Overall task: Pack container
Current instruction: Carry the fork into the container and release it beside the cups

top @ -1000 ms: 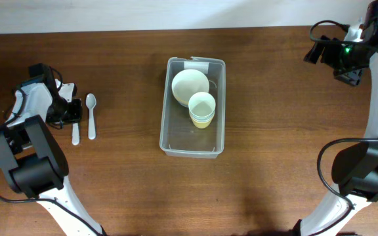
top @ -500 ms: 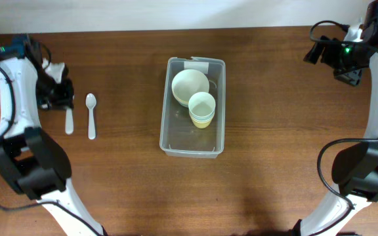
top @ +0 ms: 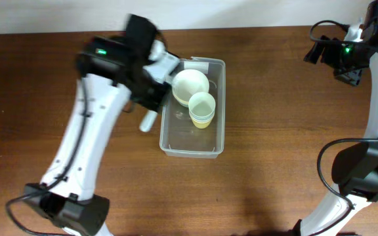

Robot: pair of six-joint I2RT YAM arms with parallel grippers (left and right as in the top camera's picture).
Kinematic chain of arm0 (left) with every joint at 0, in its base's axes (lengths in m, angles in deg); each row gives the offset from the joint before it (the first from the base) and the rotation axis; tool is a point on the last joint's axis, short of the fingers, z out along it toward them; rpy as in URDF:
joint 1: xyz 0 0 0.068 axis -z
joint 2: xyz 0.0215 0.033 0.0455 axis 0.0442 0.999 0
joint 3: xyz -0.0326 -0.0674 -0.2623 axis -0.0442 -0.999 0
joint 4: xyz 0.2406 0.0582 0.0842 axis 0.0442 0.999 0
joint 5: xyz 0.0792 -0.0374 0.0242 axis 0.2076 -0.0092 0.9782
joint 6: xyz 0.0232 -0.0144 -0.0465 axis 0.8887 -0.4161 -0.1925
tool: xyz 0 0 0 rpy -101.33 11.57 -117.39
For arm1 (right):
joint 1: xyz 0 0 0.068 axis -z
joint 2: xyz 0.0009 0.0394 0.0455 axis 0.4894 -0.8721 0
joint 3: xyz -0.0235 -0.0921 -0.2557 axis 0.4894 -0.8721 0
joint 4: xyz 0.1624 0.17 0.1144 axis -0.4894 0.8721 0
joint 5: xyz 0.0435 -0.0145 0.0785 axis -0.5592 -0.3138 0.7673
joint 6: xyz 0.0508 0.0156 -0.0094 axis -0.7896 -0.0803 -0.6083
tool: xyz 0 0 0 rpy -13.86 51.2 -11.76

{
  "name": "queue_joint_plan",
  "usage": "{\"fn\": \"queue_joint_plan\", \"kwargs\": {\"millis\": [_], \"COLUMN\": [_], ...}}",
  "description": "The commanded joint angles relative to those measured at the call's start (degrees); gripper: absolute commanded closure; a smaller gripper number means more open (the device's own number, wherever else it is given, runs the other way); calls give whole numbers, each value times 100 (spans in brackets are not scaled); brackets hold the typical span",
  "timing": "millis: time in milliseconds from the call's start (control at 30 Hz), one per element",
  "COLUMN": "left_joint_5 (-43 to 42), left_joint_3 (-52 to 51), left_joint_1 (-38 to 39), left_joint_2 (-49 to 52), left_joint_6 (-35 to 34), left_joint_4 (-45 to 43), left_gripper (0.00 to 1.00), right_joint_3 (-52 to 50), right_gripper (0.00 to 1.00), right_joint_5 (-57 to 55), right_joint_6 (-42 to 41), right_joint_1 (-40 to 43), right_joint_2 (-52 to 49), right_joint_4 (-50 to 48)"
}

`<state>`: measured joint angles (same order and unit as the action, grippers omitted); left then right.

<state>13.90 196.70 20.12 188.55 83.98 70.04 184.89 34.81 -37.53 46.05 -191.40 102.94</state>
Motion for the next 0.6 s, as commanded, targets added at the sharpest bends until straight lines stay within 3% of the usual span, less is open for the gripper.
{"fn": "queue_joint_plan", "kwargs": {"millis": [0, 367, 567], "left_joint_5": [199, 205, 903], "left_joint_3": [-728, -2752, -3110], "left_joint_1": [389, 420, 420], "left_joint_2": [-48, -44, -44], "left_joint_6": [-549, -2107, -2647], "left_joint_4": [-457, -2780, -3158], "left_gripper": [98, 98, 97], "right_joint_3": [35, 35, 35], "right_gripper": [1, 1, 1], "right_joint_5": [-35, -35, -35], "right_joint_6": [15, 15, 15], "right_joint_1": [15, 15, 15], "right_joint_2": [22, 22, 22], "right_joint_4": [-13, -13, -13]}}
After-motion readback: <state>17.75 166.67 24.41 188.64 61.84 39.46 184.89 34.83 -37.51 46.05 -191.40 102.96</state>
